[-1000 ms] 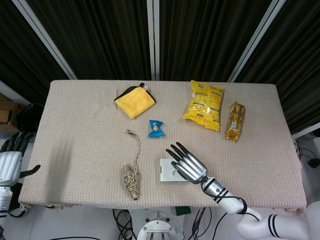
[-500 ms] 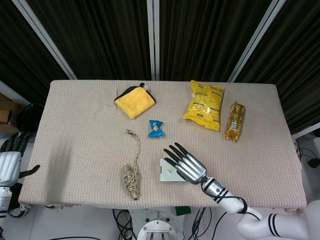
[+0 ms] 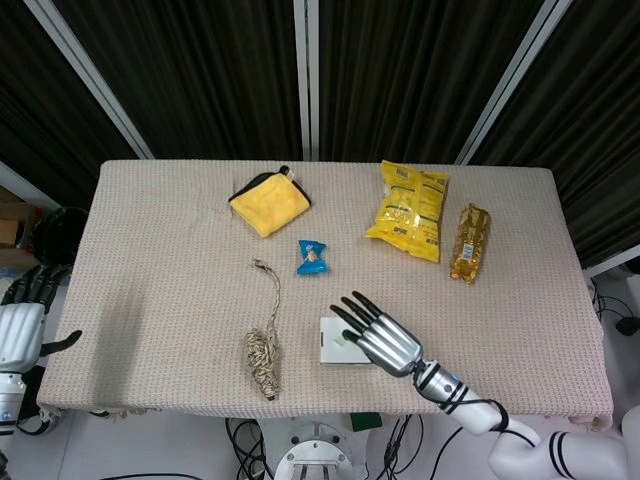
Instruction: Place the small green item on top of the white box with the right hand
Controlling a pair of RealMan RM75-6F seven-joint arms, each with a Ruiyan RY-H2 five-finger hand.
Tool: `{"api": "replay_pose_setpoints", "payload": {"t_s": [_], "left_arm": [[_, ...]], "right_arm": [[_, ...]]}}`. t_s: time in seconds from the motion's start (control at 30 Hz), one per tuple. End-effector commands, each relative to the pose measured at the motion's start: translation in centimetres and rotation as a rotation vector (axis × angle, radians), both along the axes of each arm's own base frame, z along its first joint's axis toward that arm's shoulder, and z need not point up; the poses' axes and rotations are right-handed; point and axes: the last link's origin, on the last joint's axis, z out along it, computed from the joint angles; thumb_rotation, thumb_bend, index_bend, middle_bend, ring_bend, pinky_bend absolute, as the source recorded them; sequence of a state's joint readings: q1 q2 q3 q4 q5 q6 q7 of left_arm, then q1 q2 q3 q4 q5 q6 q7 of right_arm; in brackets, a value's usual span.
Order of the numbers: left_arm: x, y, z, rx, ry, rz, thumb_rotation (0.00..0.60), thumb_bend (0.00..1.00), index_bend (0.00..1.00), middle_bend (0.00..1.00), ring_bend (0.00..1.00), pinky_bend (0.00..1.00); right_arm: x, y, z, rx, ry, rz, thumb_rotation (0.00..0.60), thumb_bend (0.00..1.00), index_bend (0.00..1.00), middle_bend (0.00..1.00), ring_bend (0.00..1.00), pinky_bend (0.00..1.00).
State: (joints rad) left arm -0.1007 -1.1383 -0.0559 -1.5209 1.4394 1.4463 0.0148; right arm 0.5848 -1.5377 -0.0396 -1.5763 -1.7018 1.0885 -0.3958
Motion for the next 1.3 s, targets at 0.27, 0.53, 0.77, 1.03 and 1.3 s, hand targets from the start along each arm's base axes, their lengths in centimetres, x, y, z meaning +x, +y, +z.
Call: {"api": "replay_pose_setpoints", "payload": {"t_s": [0.27, 0.53, 0.77, 1.03, 1.3], "left_arm": [[-0.1, 0.0, 0.2, 0.006, 0.004, 0.006, 0.6, 0.09, 0.14, 0.11, 0.04, 0.15], [-0.3, 0.0, 0.2, 0.005, 0.0, 0.009, 0.6, 0.09, 0.14, 0.11, 0.04, 0.15], [-0.4, -0.2, 0.4, 0.011, 0.001, 0.013, 0.6, 0.09, 0.14, 0.11, 0.04, 0.15], [-0.4, -0.1, 0.3, 0.009, 0.0, 0.01, 0.6, 0.09, 0.14, 0.11, 0.04, 0.15], [-0.3, -0.1, 0.4, 0.011, 0.001, 0.01, 0.6, 0.09, 0.14, 0.11, 0.04, 0.15]], "right_arm": [[0.2, 0.0, -1.2, 0.022, 0.009, -0.001, 0.6, 1.0, 0.44, 0.03, 0.0, 0.0], [0.4, 0.1, -1.7, 0.039, 0.011, -0.002, 0.6, 1.0, 0.44, 0.03, 0.0, 0.0], [0.2, 0.3, -2.1, 0.048, 0.033, -0.006, 0.6, 1.0, 0.44, 0.03, 0.0, 0.0], [0.7, 0.3, -1.7, 0.044, -0.014, 0.003, 0.6, 1.0, 0.44, 0.03, 0.0, 0.0], [0.5, 0.3, -2.2, 0.06, 0.007, 0.001, 0.6, 1.0, 0.44, 0.03, 0.0, 0.0]]}}
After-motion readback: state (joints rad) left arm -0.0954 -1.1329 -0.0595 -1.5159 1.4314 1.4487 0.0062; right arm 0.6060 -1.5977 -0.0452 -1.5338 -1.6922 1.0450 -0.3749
